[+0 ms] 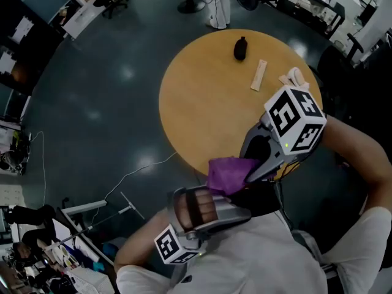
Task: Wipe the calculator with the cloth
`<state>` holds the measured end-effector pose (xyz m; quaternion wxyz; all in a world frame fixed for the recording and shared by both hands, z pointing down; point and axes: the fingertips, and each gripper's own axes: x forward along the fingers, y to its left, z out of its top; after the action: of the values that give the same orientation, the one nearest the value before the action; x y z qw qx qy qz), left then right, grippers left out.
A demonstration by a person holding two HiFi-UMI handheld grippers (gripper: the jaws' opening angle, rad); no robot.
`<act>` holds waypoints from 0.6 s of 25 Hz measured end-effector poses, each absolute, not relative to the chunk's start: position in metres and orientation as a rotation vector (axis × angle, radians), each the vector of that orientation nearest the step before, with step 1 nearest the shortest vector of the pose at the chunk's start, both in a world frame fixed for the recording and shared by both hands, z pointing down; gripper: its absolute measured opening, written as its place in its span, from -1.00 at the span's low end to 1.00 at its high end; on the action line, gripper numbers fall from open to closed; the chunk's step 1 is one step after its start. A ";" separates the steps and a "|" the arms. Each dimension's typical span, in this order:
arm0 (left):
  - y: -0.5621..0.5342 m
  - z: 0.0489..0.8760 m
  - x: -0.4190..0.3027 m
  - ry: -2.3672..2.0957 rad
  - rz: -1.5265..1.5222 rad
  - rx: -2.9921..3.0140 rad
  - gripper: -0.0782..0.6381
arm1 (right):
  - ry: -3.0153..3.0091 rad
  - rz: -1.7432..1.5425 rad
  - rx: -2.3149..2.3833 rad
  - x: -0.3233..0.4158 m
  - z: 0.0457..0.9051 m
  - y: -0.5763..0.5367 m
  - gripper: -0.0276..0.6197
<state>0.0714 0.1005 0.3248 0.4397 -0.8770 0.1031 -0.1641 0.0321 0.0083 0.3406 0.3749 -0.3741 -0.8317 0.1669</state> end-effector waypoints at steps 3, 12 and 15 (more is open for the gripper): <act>0.103 0.321 0.076 0.230 -0.396 -2.164 -0.66 | -2.039 0.400 -1.055 0.030 0.349 0.041 -0.61; 0.112 0.315 0.077 0.234 -0.352 -2.203 -0.66 | -1.940 0.613 -1.109 0.013 0.404 0.059 -0.61; 0.110 0.311 0.073 0.255 -0.350 -2.225 -0.66 | -1.936 0.688 -1.110 0.011 0.417 0.059 -0.61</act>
<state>0.0734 0.1103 0.3114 0.4234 -0.8893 0.1020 -0.1400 0.0115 0.0593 0.4167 0.3924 -0.4372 -0.7626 0.2709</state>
